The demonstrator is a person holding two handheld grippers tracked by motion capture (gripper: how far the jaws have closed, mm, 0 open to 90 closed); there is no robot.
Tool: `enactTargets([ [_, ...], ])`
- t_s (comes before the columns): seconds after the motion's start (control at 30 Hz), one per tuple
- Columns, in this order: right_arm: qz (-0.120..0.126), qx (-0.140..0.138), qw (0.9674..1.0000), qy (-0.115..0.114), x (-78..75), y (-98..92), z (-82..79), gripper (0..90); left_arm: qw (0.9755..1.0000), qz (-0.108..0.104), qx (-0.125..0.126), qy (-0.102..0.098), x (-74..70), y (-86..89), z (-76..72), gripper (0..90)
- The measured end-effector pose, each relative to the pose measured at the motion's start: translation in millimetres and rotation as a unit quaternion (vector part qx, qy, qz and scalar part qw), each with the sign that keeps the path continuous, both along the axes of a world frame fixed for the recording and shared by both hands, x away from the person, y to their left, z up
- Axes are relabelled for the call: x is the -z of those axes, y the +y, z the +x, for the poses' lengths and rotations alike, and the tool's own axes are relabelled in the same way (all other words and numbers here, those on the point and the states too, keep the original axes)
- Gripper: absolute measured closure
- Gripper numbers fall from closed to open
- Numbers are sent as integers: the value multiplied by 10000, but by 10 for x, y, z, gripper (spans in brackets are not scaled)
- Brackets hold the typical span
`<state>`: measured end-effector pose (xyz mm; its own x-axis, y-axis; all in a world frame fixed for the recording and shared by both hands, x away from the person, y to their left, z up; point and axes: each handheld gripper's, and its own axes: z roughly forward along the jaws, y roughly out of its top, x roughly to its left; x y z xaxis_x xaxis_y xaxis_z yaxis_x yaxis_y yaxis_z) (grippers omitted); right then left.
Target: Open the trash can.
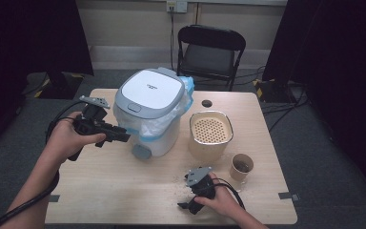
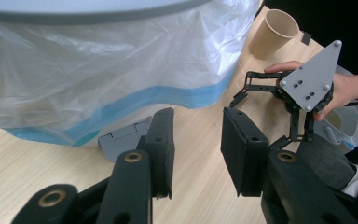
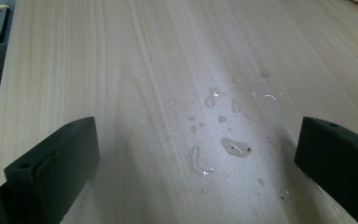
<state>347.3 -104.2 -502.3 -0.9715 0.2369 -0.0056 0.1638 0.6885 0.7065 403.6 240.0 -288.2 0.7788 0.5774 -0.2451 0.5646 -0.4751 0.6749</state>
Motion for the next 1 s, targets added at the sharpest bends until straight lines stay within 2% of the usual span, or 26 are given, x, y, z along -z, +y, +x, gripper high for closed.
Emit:
enactTargets([
  [0.4,-4,-6,10000,6,-1,0,1,0,9999,38,-51,-77,-203,22,39,671],
  [1.0,-4,-5,10000,7,-1,0,0,0,9998,134,-107,-98,-341,-12,162,734],
])
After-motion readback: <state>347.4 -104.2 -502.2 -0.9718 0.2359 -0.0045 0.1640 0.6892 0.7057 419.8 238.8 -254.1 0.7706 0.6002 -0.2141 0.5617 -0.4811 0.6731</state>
